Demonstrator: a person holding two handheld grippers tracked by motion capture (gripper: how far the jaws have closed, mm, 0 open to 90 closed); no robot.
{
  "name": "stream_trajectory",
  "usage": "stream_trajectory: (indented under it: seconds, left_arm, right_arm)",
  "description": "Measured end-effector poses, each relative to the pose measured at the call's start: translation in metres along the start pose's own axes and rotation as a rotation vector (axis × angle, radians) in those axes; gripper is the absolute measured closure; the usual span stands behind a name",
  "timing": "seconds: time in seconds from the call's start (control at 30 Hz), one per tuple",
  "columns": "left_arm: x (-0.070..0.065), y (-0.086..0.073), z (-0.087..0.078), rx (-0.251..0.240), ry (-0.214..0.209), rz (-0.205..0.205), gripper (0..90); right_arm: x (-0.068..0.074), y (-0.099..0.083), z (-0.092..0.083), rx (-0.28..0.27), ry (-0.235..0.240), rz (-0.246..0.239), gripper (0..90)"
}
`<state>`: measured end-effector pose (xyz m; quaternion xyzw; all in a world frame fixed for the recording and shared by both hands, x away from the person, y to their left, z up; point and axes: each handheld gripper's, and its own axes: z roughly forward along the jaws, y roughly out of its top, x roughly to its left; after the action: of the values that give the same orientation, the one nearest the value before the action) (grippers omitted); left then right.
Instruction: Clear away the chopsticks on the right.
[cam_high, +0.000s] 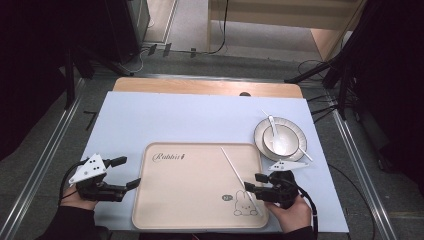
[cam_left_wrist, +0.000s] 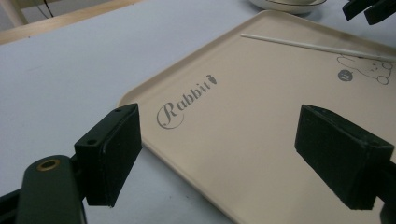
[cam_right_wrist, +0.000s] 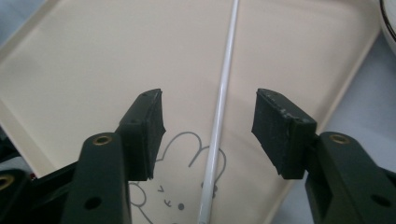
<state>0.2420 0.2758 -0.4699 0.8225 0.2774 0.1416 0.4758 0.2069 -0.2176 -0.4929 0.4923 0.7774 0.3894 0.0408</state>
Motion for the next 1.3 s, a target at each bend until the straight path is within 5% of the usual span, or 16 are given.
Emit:
stream_trajectory:
  seconds: [0.2, 0.37, 0.73, 0.93, 1.3]
  left_arm:
    - [0.000, 0.000, 0.000, -0.001, 0.000, 0.000, 15.2]
    - [0.000, 0.000, 0.000, 0.001, -0.003, 0.002, 15.2]
    - [0.000, 0.000, 0.001, 0.006, -0.006, 0.005, 15.2]
    - [0.000, 0.000, 0.001, 0.005, -0.007, 0.003, 15.2]
    - [0.000, -0.001, 0.001, 0.006, -0.005, 0.001, 15.2]
  right_arm:
    - [-0.005, 0.015, -0.005, 0.003, -0.025, -0.073, 39.1]
    - [-0.020, 0.022, -0.010, -0.020, 0.024, -0.068, 39.1]
    - [-0.051, 0.044, -0.021, -0.077, 0.076, -0.151, 36.2]
    - [-0.076, 0.055, -0.032, -0.088, 0.033, -0.172, 34.0]
    - [-0.127, 0.066, -0.051, -0.119, -0.040, -0.125, 32.3]
